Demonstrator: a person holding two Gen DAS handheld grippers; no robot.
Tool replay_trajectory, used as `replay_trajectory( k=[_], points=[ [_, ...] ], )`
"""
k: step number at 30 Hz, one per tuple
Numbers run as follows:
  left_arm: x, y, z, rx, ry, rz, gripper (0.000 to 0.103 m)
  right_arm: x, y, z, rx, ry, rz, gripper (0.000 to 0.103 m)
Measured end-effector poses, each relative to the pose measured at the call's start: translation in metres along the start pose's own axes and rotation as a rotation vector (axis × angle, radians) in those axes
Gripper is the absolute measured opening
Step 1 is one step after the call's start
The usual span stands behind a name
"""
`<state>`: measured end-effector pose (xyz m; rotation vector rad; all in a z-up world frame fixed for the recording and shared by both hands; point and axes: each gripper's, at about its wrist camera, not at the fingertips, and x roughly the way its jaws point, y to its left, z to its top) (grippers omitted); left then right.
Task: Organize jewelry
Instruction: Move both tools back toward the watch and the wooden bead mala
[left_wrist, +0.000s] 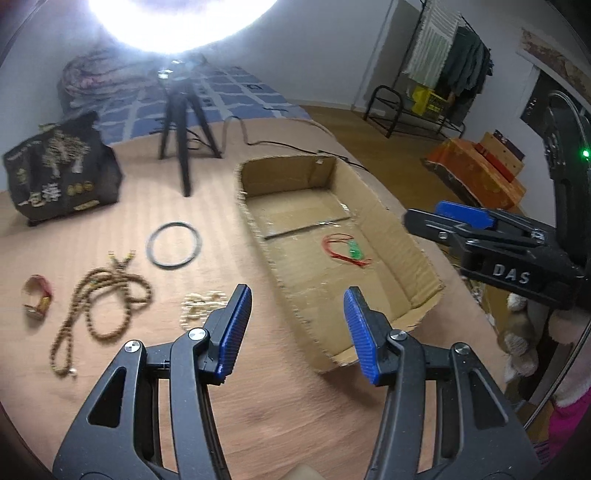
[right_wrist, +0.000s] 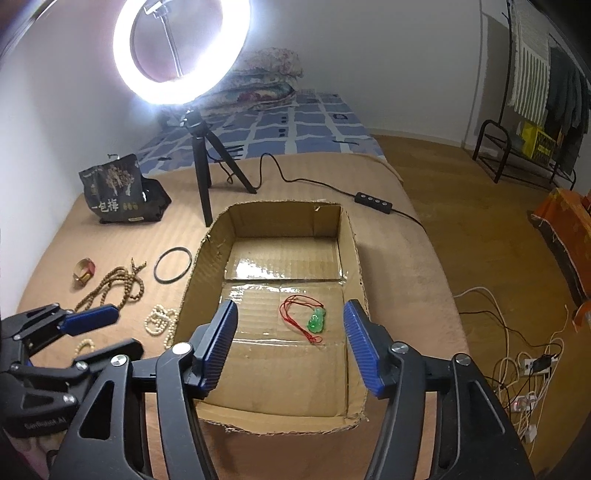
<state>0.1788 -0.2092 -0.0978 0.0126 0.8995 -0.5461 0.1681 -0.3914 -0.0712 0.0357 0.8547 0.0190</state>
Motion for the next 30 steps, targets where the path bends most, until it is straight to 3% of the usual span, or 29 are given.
replay_trajectory(
  k=[9,19,22,30],
  points=[
    [-0.039,0.056,-0.003,-0.028,-0.005,0.106,0.053,-0.014,0.019,0.003,-0.017,-0.034,0.035,0.067],
    [-0.088,0.144,-0.003,-0.124,-0.039,0.233,0.053,-0.026,0.064,0.007,-0.086,-0.048,0.099,0.072],
    [-0.097,0.169,-0.006,-0.153,-0.039,0.266,0.053,-0.020,0.081,0.007,-0.102,-0.037,0.121,0.079],
    [-0.108,0.240,-0.018,-0.254,-0.018,0.348,0.053,0.008,0.137,0.014,-0.138,0.003,0.197,0.080]
  ],
)
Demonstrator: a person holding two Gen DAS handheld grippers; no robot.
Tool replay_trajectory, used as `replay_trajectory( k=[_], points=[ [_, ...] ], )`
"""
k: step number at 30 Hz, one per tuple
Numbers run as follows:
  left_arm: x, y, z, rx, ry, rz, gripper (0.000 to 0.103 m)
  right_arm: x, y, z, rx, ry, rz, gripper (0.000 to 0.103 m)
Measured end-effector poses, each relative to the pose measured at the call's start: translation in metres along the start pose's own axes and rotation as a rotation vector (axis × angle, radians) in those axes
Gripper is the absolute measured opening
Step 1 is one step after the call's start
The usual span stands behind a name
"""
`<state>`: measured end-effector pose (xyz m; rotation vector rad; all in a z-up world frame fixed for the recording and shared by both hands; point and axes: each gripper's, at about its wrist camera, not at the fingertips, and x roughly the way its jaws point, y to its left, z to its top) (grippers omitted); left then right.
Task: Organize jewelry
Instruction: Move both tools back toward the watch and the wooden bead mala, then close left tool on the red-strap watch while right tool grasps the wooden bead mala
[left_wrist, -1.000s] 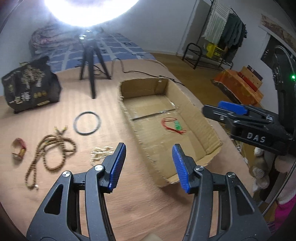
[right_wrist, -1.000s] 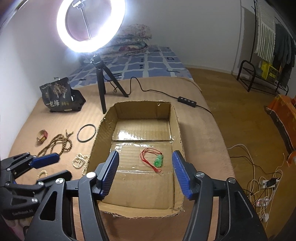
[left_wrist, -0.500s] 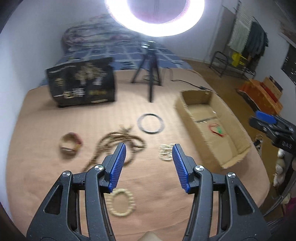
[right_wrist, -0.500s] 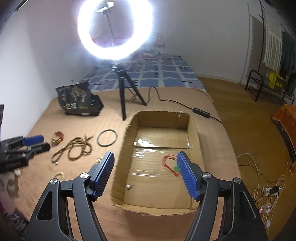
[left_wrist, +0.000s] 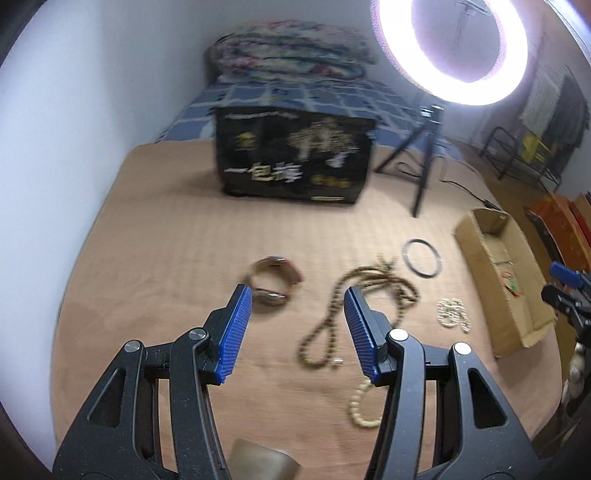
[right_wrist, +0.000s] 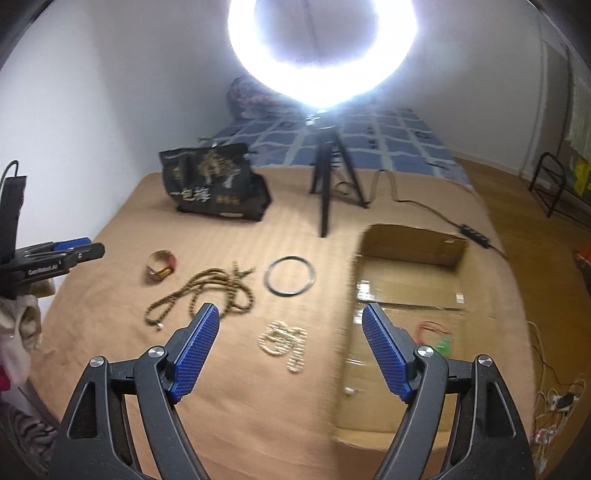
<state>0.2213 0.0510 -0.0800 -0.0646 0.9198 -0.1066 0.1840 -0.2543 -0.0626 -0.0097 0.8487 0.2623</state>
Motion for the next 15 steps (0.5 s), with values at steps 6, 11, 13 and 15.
replay_trajectory(
  k=[6,11,13,15],
  points=[
    [0.029,0.042,0.001,-0.096,0.066,-0.019,0.053,0.044,0.039,0.008,-0.037,0.068,0.044,0.080],
    [0.065,0.063,0.004,-0.144,0.124,-0.058,0.053,0.081,0.060,0.010,-0.053,0.142,0.061,0.080],
    [0.080,0.068,0.005,-0.167,0.147,-0.077,0.053,0.096,0.062,0.011,-0.046,0.175,0.065,0.080],
    [0.095,0.073,0.007,-0.186,0.170,-0.096,0.053,0.110,0.064,0.011,-0.030,0.205,0.068,0.080]
  ],
)
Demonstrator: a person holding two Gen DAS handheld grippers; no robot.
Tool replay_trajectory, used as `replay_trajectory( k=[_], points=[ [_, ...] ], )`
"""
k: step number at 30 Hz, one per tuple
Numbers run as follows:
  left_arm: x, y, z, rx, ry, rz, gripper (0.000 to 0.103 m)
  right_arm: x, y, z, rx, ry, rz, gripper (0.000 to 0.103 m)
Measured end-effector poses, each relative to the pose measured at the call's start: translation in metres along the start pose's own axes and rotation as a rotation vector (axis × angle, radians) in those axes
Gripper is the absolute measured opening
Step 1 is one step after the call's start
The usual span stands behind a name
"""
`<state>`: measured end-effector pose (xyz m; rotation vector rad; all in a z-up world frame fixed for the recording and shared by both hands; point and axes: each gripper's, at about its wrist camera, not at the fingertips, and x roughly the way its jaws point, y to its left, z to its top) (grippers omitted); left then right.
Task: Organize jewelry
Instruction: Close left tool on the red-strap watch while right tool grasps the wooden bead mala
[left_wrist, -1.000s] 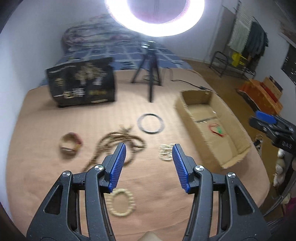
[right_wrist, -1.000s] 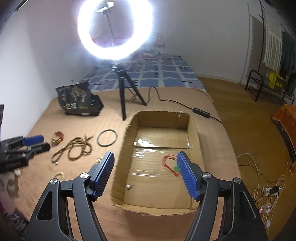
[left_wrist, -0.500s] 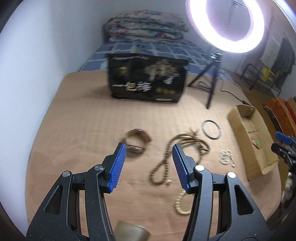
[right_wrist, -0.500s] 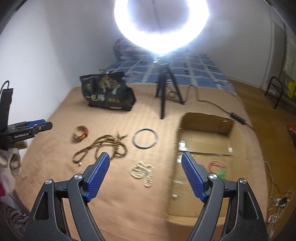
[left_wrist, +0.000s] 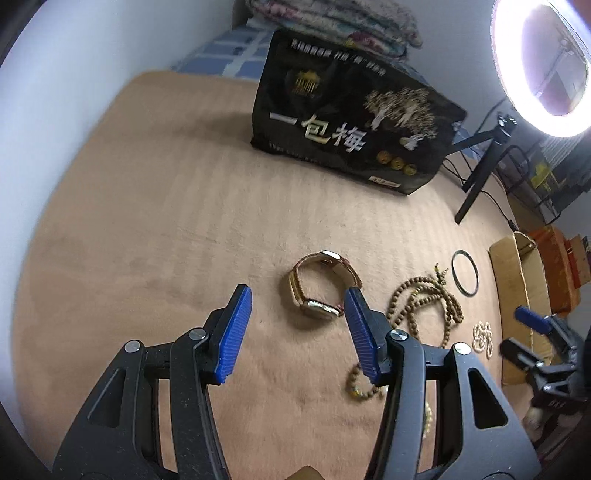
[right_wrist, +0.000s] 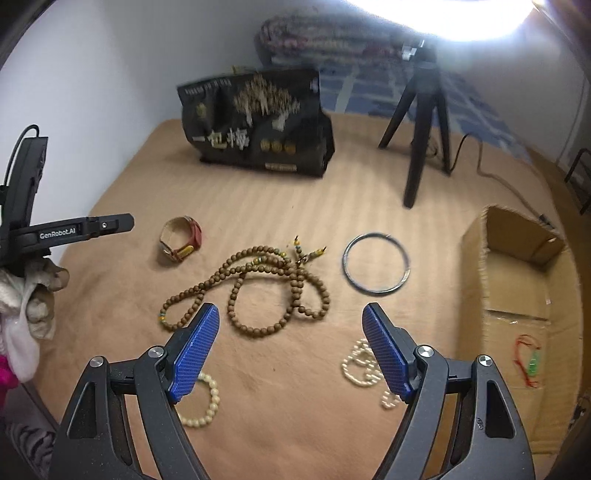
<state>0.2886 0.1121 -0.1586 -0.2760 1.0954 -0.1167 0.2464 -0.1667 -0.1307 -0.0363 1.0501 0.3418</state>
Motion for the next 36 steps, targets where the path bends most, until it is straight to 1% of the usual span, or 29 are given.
replay_trajectory(
  k=[4,5,6,11,13,15,17,20,25,26,27,28,31,34,36],
  points=[
    [0.021,0.007,0.007,-0.021,0.026,-0.018,0.053,0.031,-0.001,0.007,0.063,0.065,0.032,0.080],
    [0.026,0.009,0.009,-0.024,0.031,-0.025,0.052,0.037,-0.001,0.008,0.075,0.076,0.035,0.080],
    [0.029,0.009,0.011,-0.023,0.034,-0.030,0.047,0.043,-0.003,0.010,0.093,0.089,0.039,0.080],
    [0.044,0.010,0.018,-0.018,0.041,-0.046,0.046,0.064,-0.014,0.018,0.193,0.129,0.078,0.080],
    [0.047,0.012,0.020,-0.023,0.043,-0.053,0.045,0.071,-0.018,0.022,0.226,0.143,0.075,0.080],
    [0.051,0.013,0.021,-0.024,0.046,-0.059,0.041,0.075,-0.020,0.024,0.243,0.154,0.066,0.080],
    [0.055,0.012,0.022,-0.021,0.050,-0.065,0.040,0.081,-0.022,0.024,0.261,0.167,0.065,0.080],
    [0.059,0.011,0.023,-0.014,0.053,-0.074,0.040,0.090,-0.020,0.024,0.278,0.187,0.070,0.080],
    [0.063,0.010,0.022,-0.006,0.057,-0.080,0.040,0.099,-0.011,0.025,0.281,0.189,0.057,0.080],
    [0.064,0.010,0.021,-0.005,0.060,-0.081,0.037,0.101,-0.009,0.026,0.293,0.186,0.059,0.082],
    [0.066,0.010,0.021,-0.005,0.064,-0.084,0.030,0.103,-0.007,0.026,0.300,0.184,0.061,0.082],
    [0.068,0.009,0.021,-0.005,0.071,-0.086,0.029,0.104,-0.005,0.027,0.309,0.182,0.067,0.082],
    [0.070,0.007,0.019,0.003,0.073,-0.089,0.028,0.110,0.009,0.031,0.319,0.181,0.090,0.082],
    [0.071,0.004,0.018,0.016,0.072,-0.091,0.027,0.118,0.025,0.038,0.293,0.181,0.063,0.082],
    [0.072,0.003,0.018,0.023,0.076,-0.085,0.020,0.123,0.033,0.041,0.269,0.182,0.045,0.082]
  ],
)
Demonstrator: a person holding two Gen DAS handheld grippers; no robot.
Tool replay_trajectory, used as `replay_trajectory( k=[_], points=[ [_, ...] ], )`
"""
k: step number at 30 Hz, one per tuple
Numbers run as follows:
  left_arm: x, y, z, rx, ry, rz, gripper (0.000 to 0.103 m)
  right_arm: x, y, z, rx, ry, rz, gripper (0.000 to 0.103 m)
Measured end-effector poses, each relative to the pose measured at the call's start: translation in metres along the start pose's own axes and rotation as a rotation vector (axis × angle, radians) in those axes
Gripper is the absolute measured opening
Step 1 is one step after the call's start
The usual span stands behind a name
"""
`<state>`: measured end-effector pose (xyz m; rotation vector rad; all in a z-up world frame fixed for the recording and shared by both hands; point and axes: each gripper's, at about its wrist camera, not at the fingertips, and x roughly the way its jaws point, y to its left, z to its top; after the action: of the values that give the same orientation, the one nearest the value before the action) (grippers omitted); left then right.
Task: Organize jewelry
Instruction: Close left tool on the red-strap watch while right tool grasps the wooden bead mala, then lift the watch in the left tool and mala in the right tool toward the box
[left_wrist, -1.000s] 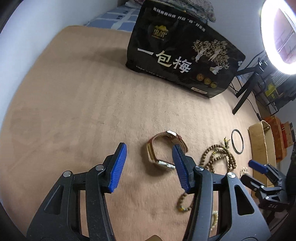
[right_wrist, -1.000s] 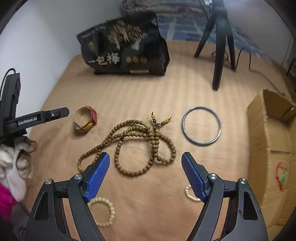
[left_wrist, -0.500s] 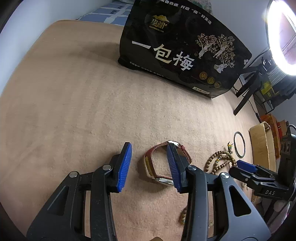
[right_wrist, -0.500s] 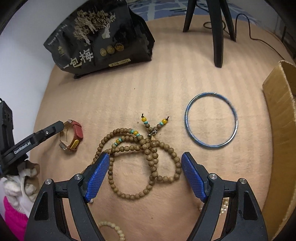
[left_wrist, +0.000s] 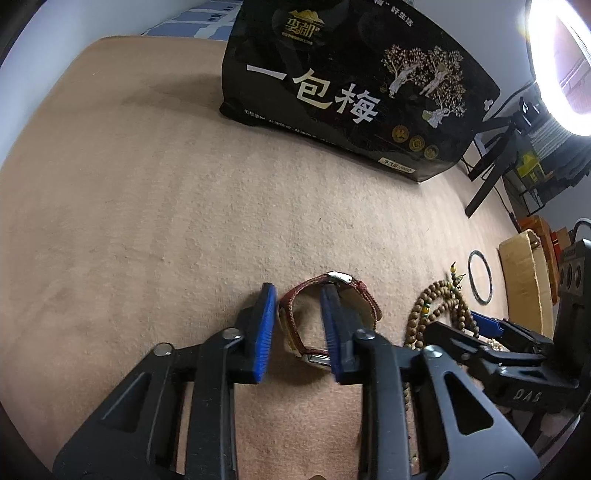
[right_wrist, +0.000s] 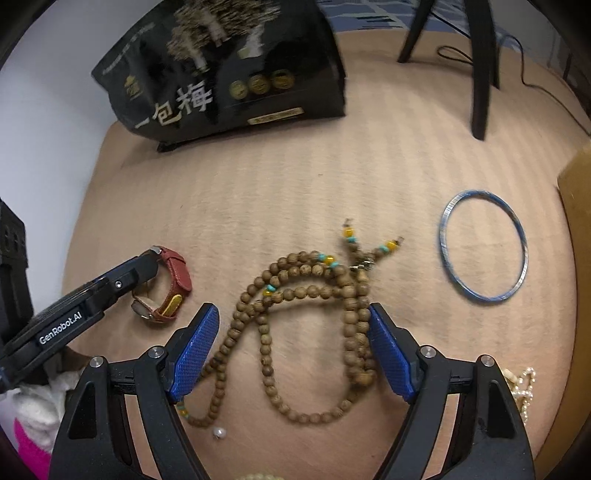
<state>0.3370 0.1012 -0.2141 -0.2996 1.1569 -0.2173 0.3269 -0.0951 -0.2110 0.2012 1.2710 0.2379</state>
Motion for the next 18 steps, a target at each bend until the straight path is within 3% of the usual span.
replay_trajectory(
  k=[4,9,12,14,17,18],
  points=[
    [0.002,0.001,-0.001,0.004,0.002,0.003,0.019,0.011,0.021,-0.001,-0.077,-0.011,-0.082,0.082],
    [0.005,0.003,-0.002,0.013,0.008,0.023,0.008,0.023,0.041,-0.010,-0.212,-0.019,-0.181,0.079],
    [0.005,0.002,-0.004,0.030,0.005,0.037,0.007,0.028,0.043,-0.011,-0.279,-0.016,-0.201,0.076],
    [0.005,-0.001,-0.004,0.042,0.000,0.050,0.007,0.024,0.040,-0.012,-0.314,-0.010,-0.193,0.069],
    [0.005,-0.005,-0.006,0.057,-0.007,0.072,0.007,0.016,0.032,-0.016,-0.351,-0.011,-0.183,0.046],
    [0.005,-0.007,-0.007,0.061,-0.010,0.079,0.006,0.014,0.029,-0.016,-0.354,-0.011,-0.174,0.032]
  ],
)
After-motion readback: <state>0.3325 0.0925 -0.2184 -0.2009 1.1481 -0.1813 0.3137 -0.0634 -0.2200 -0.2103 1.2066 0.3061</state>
